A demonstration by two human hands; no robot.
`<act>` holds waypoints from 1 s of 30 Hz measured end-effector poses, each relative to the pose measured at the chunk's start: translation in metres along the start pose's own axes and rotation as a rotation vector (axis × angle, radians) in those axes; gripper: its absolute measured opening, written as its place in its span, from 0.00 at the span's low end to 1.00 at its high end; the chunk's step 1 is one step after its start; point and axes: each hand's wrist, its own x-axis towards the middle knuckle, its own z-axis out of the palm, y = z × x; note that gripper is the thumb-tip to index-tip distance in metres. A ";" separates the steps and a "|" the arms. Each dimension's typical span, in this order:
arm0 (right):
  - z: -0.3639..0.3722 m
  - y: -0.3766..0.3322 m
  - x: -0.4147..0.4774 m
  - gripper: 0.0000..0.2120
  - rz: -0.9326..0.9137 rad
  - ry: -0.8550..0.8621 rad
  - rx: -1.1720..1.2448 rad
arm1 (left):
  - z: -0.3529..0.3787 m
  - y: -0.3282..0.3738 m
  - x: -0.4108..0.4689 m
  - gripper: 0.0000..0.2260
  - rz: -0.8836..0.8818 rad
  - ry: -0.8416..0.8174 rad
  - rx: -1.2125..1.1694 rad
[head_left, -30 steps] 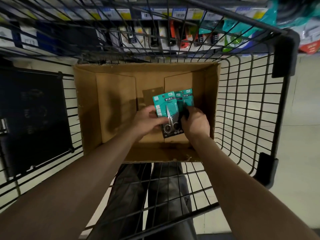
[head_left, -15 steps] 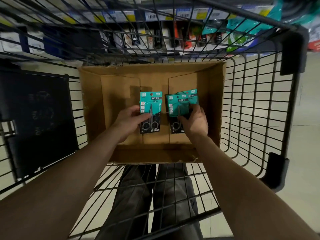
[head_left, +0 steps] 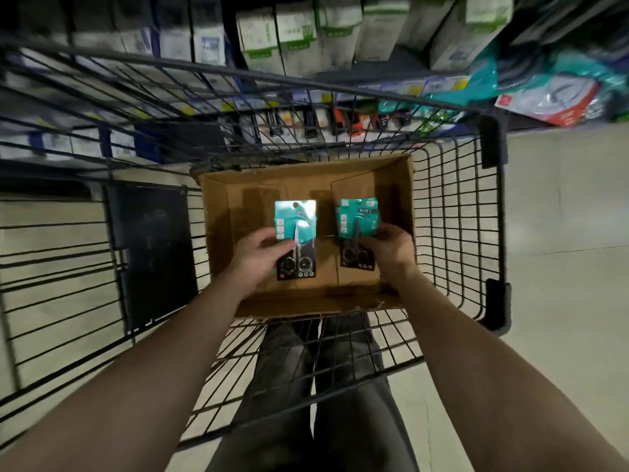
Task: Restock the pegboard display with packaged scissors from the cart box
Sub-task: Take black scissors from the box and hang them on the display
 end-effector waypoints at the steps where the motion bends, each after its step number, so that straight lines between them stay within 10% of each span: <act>1: -0.006 -0.008 -0.014 0.20 -0.006 -0.009 0.031 | -0.002 0.008 -0.011 0.19 0.018 -0.001 0.014; 15: -0.169 -0.083 -0.193 0.07 -0.233 0.276 0.379 | 0.068 0.148 -0.158 0.16 0.408 -0.138 0.203; 30: -0.504 0.009 -0.282 0.14 -0.443 0.525 0.649 | 0.378 0.283 -0.329 0.11 0.822 -0.415 0.353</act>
